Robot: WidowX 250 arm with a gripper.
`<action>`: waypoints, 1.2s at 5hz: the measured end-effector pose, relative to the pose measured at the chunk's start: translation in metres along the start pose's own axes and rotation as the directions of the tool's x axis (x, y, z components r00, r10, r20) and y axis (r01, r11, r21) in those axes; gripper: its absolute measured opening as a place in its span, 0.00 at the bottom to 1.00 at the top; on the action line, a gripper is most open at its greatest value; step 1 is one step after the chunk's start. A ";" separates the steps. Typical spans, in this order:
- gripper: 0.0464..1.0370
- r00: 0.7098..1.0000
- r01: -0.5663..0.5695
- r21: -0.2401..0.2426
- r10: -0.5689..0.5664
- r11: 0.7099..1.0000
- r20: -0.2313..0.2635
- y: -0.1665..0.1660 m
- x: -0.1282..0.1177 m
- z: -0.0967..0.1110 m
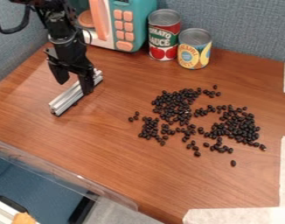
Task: Sweep into pile
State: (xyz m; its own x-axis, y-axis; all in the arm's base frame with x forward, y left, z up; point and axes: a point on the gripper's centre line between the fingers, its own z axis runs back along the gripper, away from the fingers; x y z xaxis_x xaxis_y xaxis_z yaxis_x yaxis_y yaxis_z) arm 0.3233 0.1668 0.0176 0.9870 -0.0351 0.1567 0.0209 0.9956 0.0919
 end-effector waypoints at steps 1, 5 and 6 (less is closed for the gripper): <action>0.93 1.000 0.017 -0.003 -0.017 1.000 0.000 -0.006 0.003 0.000; 0.31 0.999 0.011 -0.048 -0.013 0.999 -0.049 -0.008 0.000 -0.010; 0.31 0.997 0.015 -0.043 -0.018 0.999 -0.070 -0.022 0.000 0.000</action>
State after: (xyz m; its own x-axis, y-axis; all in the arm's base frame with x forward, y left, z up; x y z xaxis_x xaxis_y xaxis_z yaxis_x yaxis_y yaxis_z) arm 0.3228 0.1451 0.0160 0.9952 -0.0473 0.0855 0.0430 0.9977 0.0516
